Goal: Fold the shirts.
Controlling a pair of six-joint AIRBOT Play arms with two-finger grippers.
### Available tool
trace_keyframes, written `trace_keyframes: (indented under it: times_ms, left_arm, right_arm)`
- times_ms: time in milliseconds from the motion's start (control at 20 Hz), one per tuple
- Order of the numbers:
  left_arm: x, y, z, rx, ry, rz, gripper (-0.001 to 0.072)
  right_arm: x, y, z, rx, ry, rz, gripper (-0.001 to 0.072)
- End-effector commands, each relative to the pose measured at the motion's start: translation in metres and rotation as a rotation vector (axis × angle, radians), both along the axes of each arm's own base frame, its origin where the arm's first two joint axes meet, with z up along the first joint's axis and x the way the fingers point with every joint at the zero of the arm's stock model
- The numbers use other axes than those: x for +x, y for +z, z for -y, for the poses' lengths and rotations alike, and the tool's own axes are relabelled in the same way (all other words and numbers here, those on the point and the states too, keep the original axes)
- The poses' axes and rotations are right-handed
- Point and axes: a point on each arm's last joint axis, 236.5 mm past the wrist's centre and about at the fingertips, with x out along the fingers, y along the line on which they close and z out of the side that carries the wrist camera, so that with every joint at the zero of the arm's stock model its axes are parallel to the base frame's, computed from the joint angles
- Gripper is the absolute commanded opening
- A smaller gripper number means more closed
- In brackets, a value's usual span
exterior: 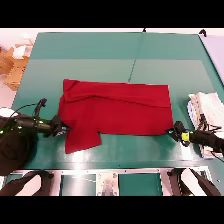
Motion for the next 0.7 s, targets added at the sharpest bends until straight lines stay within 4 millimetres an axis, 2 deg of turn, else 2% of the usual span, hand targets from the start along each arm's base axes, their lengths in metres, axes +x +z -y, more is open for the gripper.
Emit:
trace_keyframes:
  times_ms: [0,200,300,400,550,650]
  left_arm:
    - [-0.035,0.024,-0.011,0.11,-0.004,-0.013,0.0032]
    - [-0.081,0.04,-0.019,0.207,-0.012,-0.066,0.0032]
    - [-0.096,0.042,-0.023,0.236,-0.021,-0.092,0.0032]
    - [-0.089,0.043,-0.022,0.23,0.01,-0.08,0.0032]
    - [-0.068,0.05,-0.013,0.167,0.041,-0.039,0.0032]
    - [-0.05,0.056,-0.017,0.17,0.049,-0.022,0.0032]
  right_arm:
    - [-0.022,0.013,0.009,-0.043,0.106,-0.119,0.0011]
    - [-0.04,0.012,0.026,-0.109,0.099,-0.216,0.0011]
    - [-0.039,0.017,0.031,-0.125,0.097,-0.229,0.001]
    - [-0.021,0.033,0.032,-0.115,0.079,-0.171,0.001]
    - [0.029,0.082,0.027,-0.1,0.102,0.022,0.0011]
    - [0.057,0.108,0.027,-0.144,0.15,0.092,0.001]
